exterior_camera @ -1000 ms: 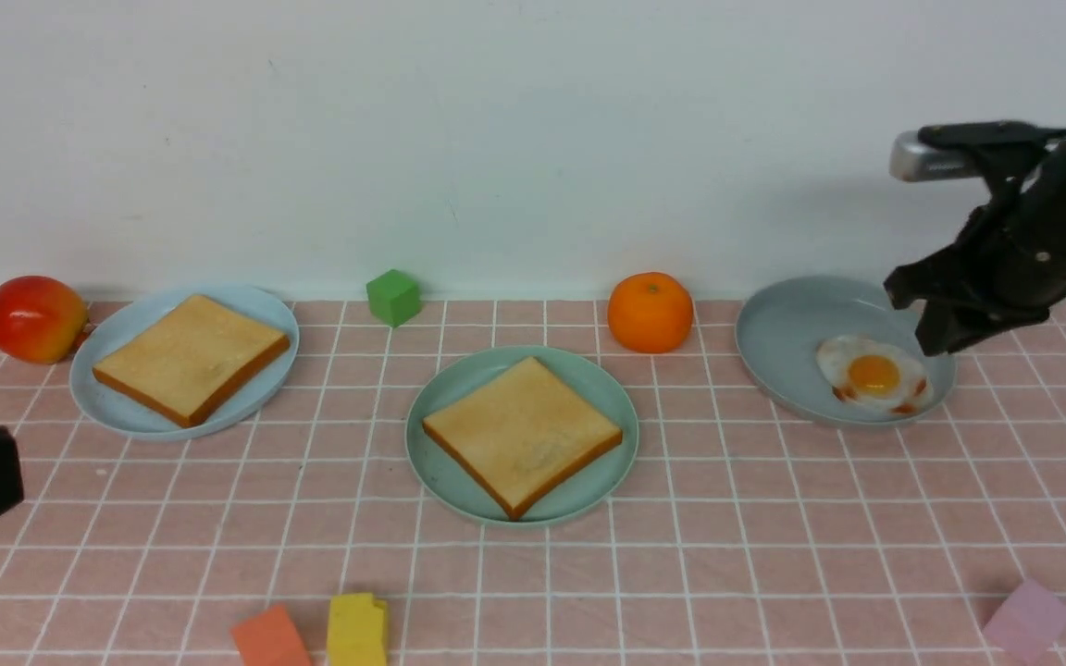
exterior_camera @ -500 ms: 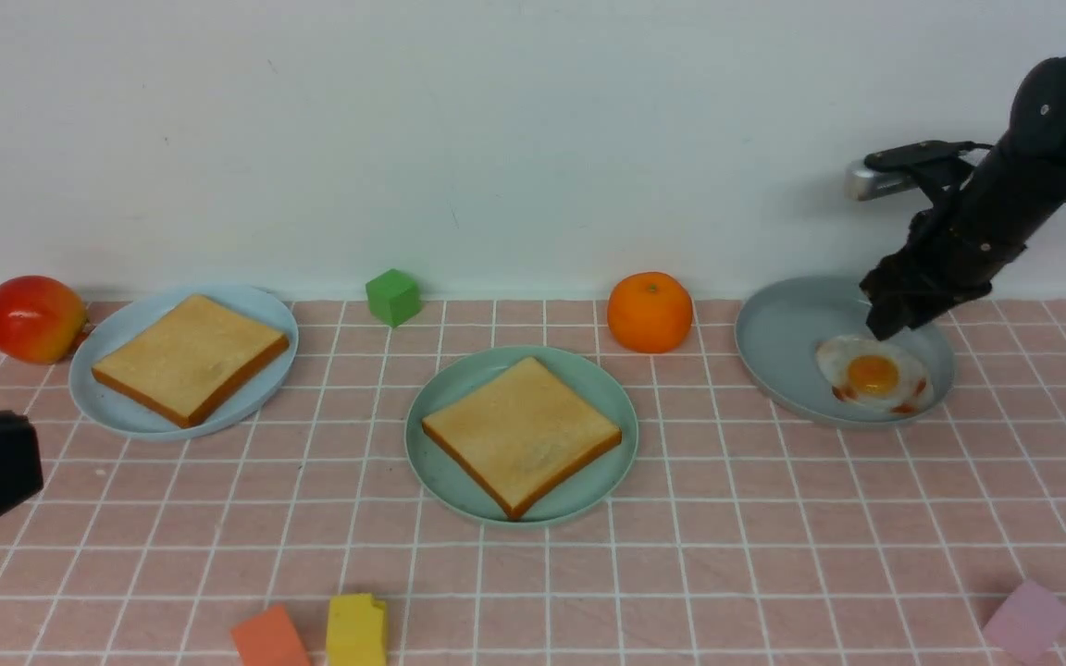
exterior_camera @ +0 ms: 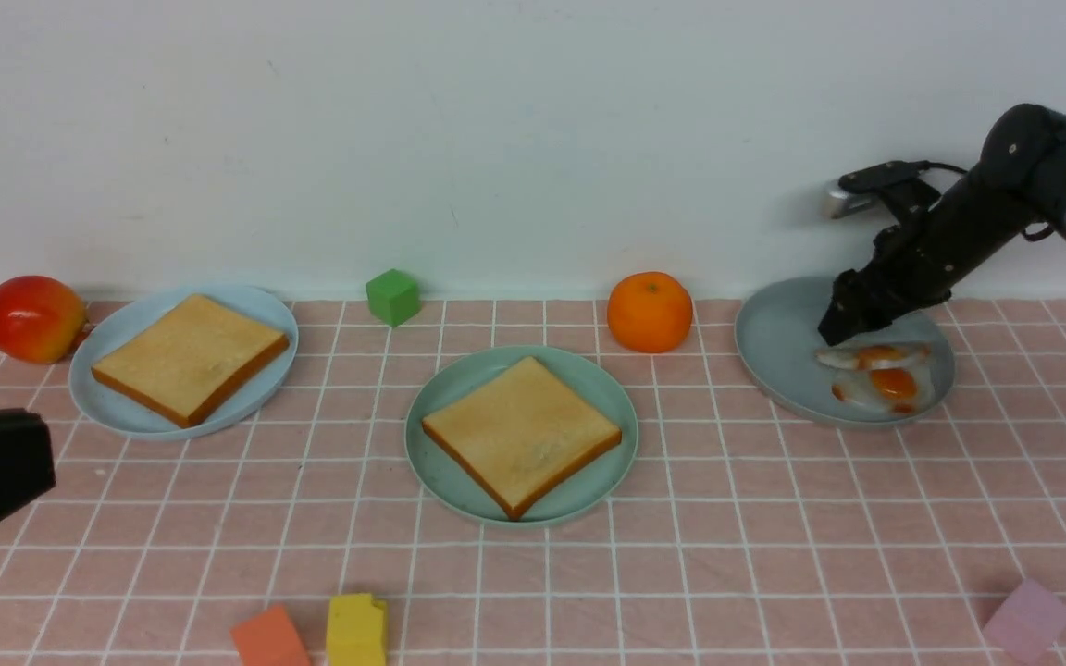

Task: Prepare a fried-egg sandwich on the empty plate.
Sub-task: Use the right arm to grab a fried egg

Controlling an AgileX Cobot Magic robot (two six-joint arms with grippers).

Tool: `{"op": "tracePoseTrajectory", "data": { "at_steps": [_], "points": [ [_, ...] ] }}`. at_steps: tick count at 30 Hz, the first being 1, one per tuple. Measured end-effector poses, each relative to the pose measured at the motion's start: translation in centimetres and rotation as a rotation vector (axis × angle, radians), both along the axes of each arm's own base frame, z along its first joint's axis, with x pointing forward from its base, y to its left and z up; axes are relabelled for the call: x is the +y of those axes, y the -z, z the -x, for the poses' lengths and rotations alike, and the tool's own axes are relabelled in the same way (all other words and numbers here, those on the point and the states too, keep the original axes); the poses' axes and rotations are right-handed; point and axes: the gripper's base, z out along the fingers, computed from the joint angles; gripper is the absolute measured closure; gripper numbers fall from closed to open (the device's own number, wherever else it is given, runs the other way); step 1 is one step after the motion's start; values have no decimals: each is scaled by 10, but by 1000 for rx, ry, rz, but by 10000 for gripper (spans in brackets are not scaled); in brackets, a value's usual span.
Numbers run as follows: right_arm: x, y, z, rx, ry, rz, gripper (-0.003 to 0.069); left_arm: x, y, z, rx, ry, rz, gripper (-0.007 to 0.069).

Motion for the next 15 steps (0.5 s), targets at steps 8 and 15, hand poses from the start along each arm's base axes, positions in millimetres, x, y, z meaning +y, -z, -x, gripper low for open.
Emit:
{"op": "tracePoseTrajectory", "data": {
  "at_steps": [8,15],
  "points": [
    [1,-5,1,10,-2,-9,162,-3,2,-4,15,0,-11,638],
    [2,-40,4,13,50,-41,162,-3,2,-5,14,-1,-11,638]
  ]
}}
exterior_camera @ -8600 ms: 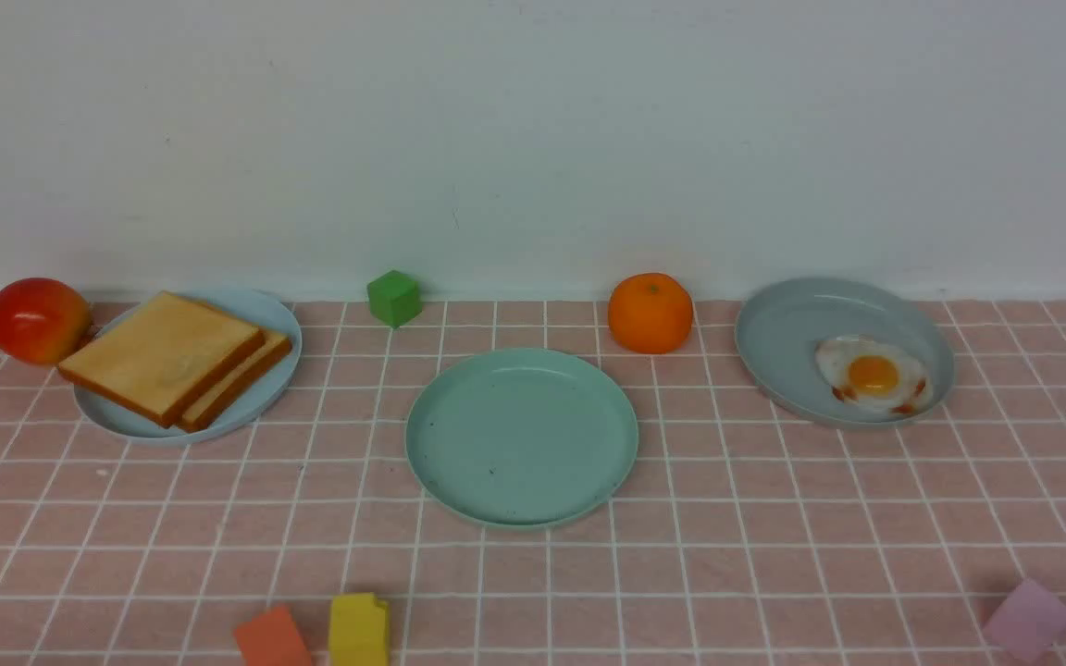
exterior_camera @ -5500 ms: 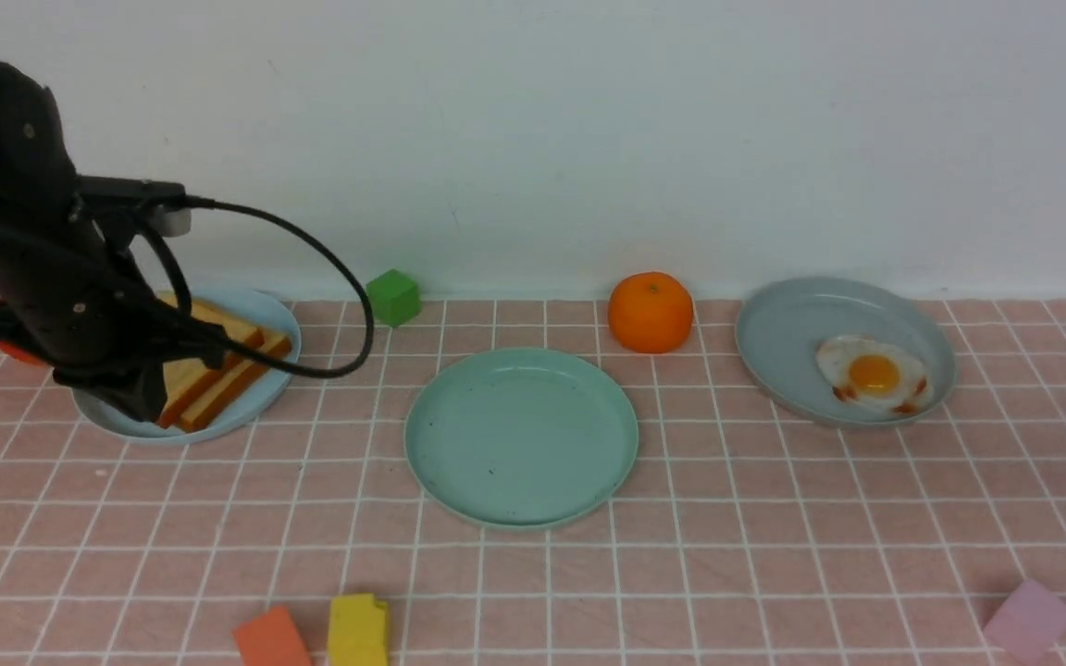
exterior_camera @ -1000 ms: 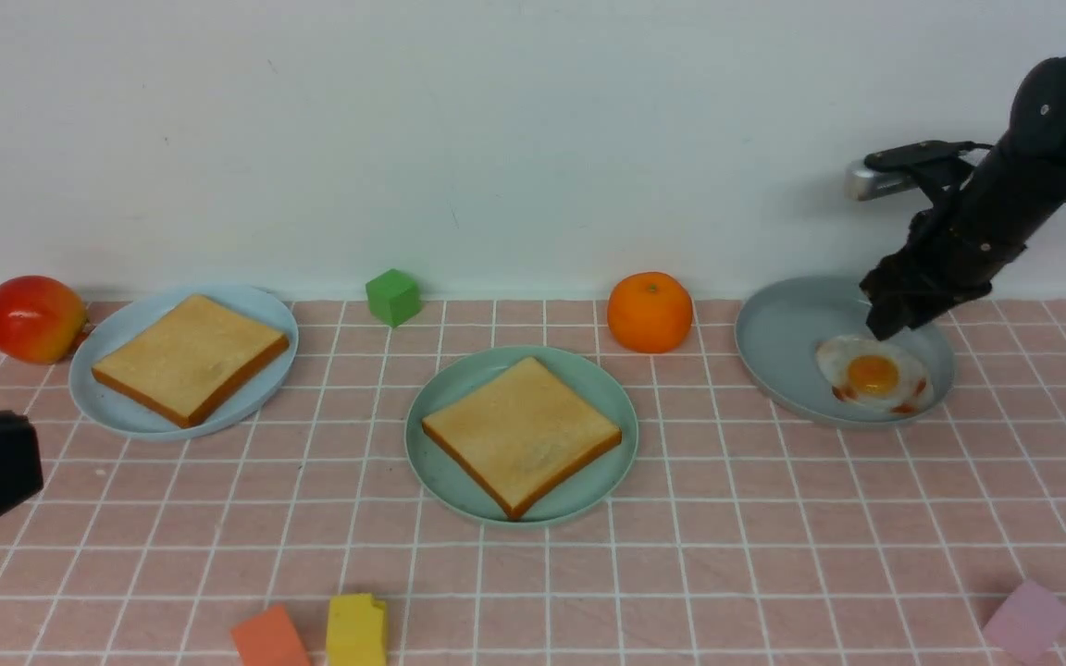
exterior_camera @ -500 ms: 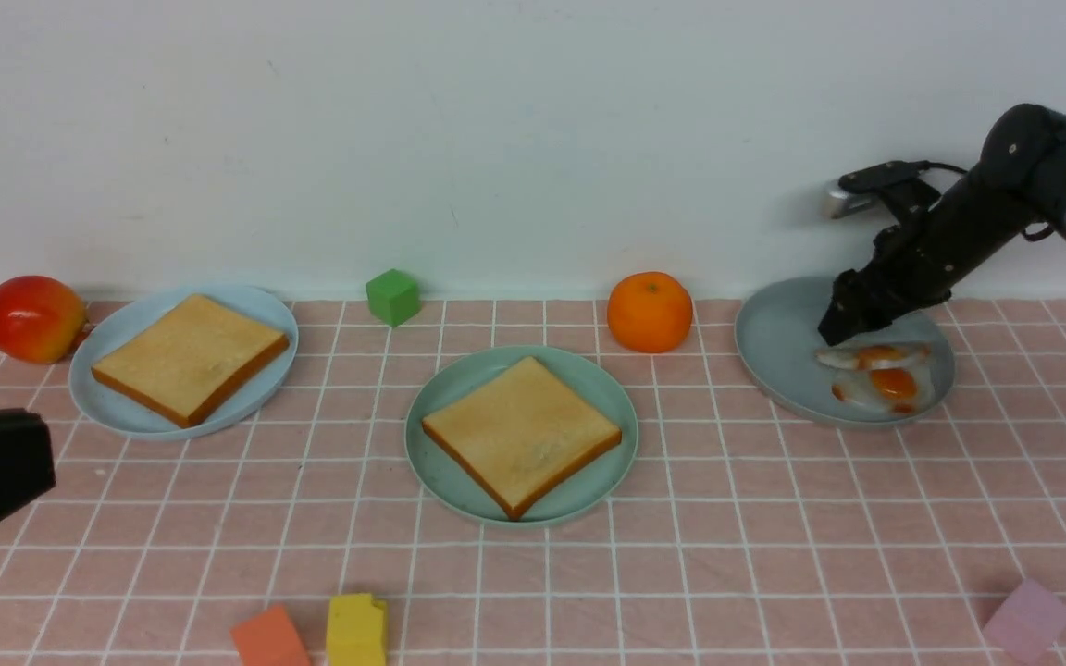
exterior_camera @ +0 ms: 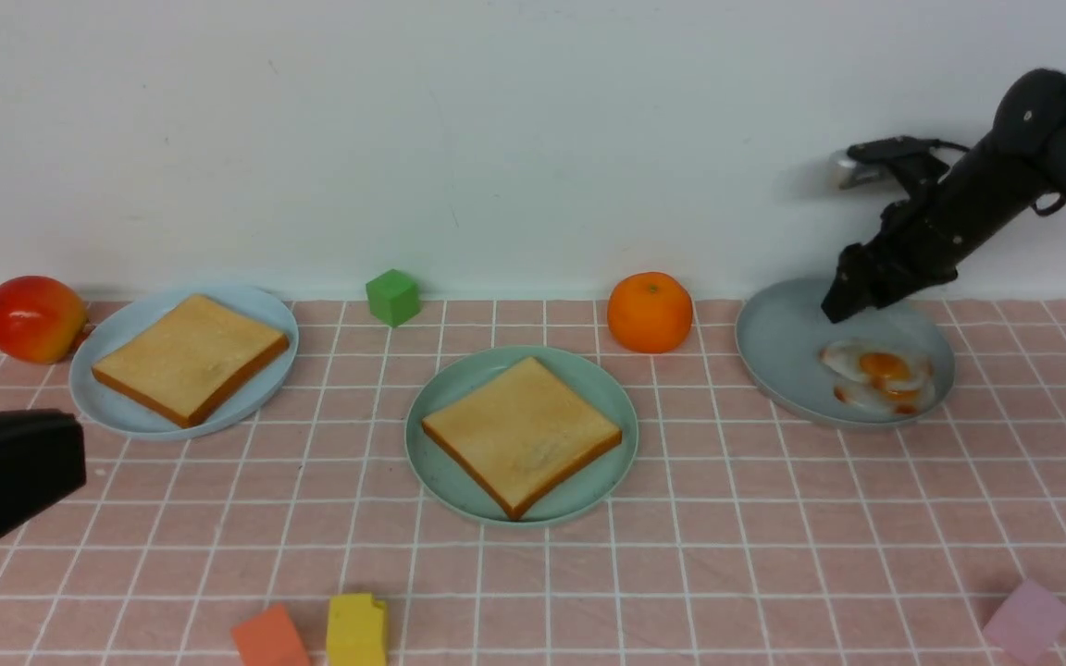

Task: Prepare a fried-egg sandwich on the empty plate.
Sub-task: Use the right arm to grab a fried egg

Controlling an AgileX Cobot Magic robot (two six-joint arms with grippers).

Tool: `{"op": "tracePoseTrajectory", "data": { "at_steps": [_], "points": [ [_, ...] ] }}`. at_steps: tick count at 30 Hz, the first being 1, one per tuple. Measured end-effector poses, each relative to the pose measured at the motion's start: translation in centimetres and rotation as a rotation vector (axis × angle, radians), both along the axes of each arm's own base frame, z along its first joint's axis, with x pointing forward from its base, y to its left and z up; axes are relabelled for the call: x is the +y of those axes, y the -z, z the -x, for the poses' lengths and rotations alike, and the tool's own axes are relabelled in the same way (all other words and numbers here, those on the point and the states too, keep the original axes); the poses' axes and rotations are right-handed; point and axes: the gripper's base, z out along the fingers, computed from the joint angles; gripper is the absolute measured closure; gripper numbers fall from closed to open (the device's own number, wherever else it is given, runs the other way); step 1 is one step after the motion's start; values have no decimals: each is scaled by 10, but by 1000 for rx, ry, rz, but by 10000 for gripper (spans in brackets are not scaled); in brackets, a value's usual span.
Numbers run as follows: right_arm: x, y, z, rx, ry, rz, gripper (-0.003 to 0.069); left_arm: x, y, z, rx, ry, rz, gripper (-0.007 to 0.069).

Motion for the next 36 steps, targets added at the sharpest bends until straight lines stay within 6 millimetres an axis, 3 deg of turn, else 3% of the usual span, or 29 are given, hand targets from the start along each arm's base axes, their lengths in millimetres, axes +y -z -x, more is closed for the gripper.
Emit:
{"op": "tracePoseTrajectory", "data": {
  "at_steps": [4,9,10,12,14,16,21,27,36],
  "points": [
    [0,-22,3,-18,65,-27,172,0,0,0,-5,-2,-4,638],
    [2,-55,22,20,236,18,267,2,0,-1,-25,-15,-30,638],
    [1,-52,22,35,249,21,271,2,0,-1,-27,-16,-32,638],
    [19,-55,47,107,256,140,302,2,0,-2,-36,-22,-45,637],
    [26,-56,55,122,241,168,303,3,0,-2,-38,-24,-47,637],
    [53,-42,73,190,173,242,298,3,0,-2,-45,-28,-57,637],
    [93,-13,75,176,90,299,256,5,0,-4,-63,-40,-83,637],
    [97,19,62,117,93,427,160,5,1,-4,-58,-42,-101,637],
    [93,27,54,53,124,473,124,5,-1,-4,-80,-44,-85,634]
  ]
}}
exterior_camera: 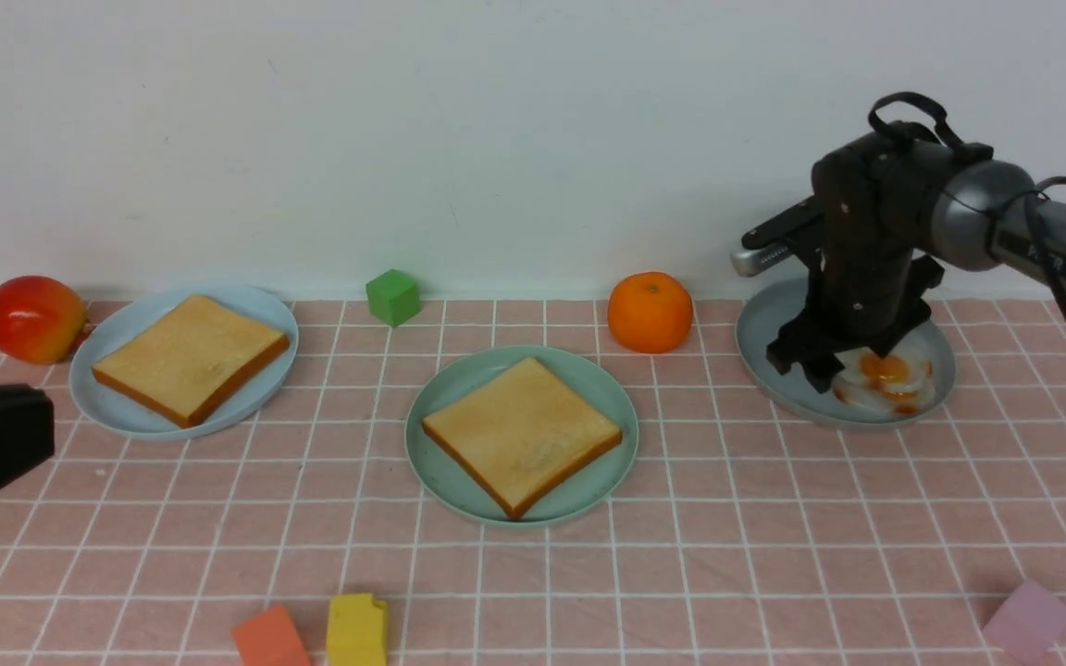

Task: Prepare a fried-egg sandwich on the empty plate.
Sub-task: Use the right arm to grab a fried egg

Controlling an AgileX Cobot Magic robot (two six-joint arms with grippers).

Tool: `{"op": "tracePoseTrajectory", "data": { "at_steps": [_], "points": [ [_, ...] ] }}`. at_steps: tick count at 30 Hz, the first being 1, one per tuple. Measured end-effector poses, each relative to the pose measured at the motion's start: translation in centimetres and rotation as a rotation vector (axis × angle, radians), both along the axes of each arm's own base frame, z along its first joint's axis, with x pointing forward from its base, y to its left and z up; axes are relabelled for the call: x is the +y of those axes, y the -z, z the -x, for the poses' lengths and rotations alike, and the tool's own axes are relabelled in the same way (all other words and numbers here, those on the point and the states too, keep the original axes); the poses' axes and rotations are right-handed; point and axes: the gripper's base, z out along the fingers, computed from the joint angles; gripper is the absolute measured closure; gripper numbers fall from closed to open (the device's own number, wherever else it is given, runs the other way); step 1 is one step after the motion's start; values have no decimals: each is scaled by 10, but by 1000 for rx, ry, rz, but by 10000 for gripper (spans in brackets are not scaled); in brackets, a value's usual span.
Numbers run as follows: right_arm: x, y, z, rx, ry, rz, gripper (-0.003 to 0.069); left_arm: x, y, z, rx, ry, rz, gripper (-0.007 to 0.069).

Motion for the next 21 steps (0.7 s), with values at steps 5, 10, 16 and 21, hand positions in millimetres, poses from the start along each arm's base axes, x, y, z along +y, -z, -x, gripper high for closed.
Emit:
{"op": "tracePoseTrajectory", "data": {
  "at_steps": [5,10,16,21],
  "points": [
    [0,12,-6,-24,-20,13,124,0,-3,0,-23,1,17,634],
    [-2,14,-8,-33,-35,48,124,0,-3,0,-28,1,20,630],
    [-2,14,-8,-33,-36,50,126,-1,-3,0,-24,3,25,628],
    [-2,15,-7,-18,-31,54,179,-1,-3,0,-23,4,27,627]
  ]
}}
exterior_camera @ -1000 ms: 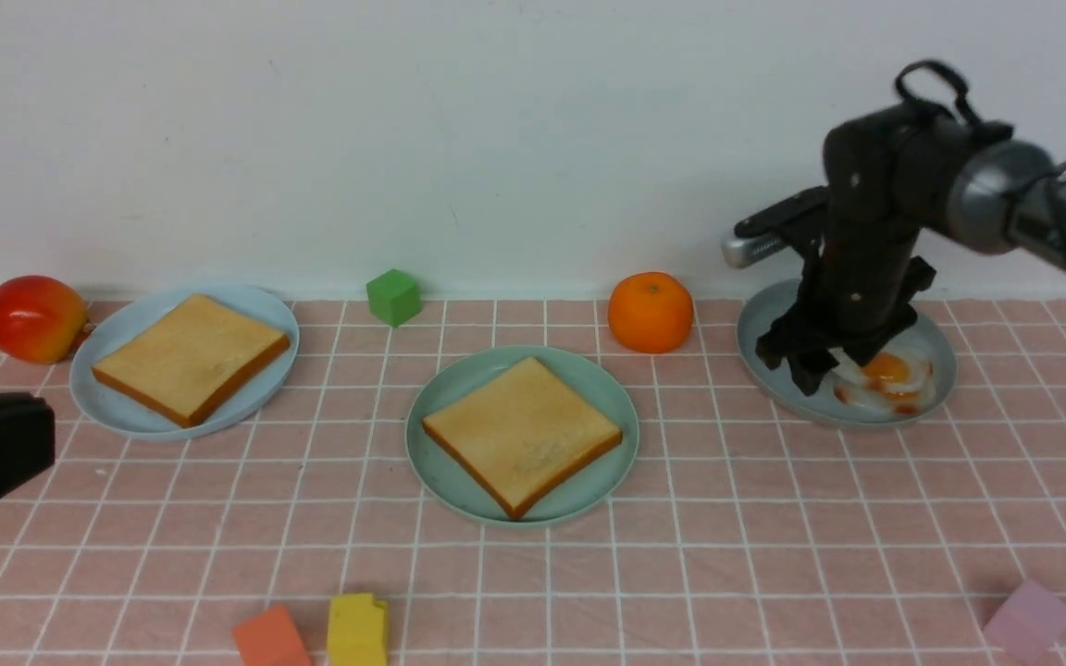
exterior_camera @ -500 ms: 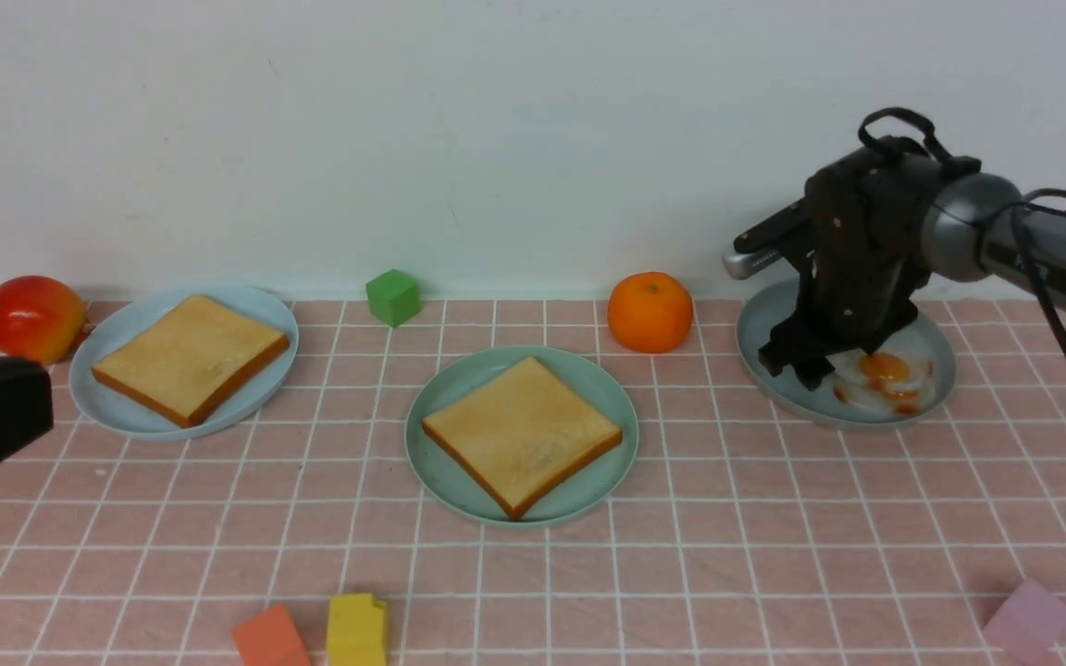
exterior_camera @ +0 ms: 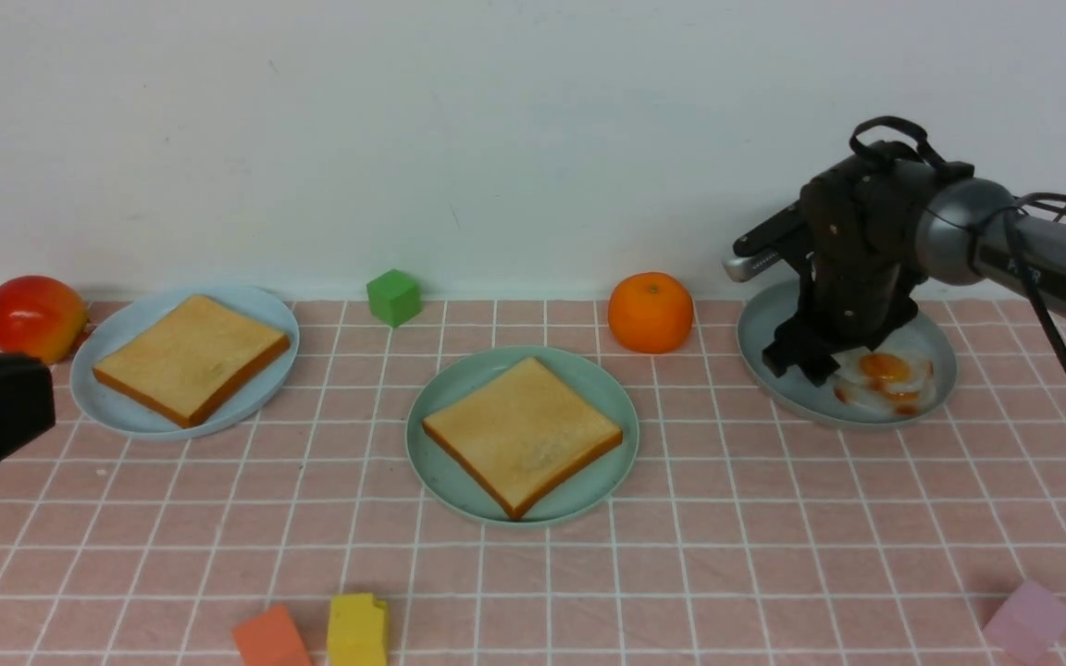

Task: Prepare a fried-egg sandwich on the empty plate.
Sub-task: Use the right arm to grab a fried egg, then use the right arm to place the fried egg on the slice of bread in the middle

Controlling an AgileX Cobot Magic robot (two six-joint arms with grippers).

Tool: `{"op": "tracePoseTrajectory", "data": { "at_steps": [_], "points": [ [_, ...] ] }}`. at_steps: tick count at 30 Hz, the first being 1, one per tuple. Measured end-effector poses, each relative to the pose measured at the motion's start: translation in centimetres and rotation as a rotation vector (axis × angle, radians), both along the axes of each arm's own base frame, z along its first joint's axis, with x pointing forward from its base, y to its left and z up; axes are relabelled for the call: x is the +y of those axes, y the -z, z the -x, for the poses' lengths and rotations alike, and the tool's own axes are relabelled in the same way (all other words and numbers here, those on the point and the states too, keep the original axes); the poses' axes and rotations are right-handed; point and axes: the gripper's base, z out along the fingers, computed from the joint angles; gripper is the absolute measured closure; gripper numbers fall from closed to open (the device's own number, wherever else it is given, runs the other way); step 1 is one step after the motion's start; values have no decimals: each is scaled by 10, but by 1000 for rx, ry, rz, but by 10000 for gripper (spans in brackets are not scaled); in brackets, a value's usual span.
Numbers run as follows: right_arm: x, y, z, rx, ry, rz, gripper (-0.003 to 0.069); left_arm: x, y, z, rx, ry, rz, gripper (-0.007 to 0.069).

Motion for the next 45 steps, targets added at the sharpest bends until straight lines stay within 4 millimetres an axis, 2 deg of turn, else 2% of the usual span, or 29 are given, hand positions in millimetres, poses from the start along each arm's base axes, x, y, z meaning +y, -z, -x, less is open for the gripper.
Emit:
{"op": "tracePoseTrajectory", "data": {
  "at_steps": [4,9,12,17,25,27,36,37,40,44,45],
  "points": [
    [0,1,0,0,-1,4,258,0,0,0,0,0,0,625],
    [0,1,0,4,-1,6,397,0,0,0,0,0,0,621],
    [0,1,0,4,-1,9,425,0,0,0,1,0,1,620],
    [4,0,1,4,-18,29,430,0,0,0,1,1,1,618],
    [14,-11,4,-18,-71,112,534,0,0,0,2,1,1,617],
    [18,-25,7,-39,-82,125,575,0,1,0,12,0,-7,615],
    [22,-58,21,-41,-58,96,579,1,8,1,71,-1,-52,610],
    [25,-75,27,-58,-58,94,579,1,9,2,81,-2,-60,610],
    [35,-104,40,-97,-68,82,579,2,10,2,99,-5,-62,610],
    [74,-157,79,-164,-132,40,579,2,13,1,171,-32,-12,610],
    [81,-161,85,-167,-142,30,579,2,13,1,186,-38,3,610]
  ]
}}
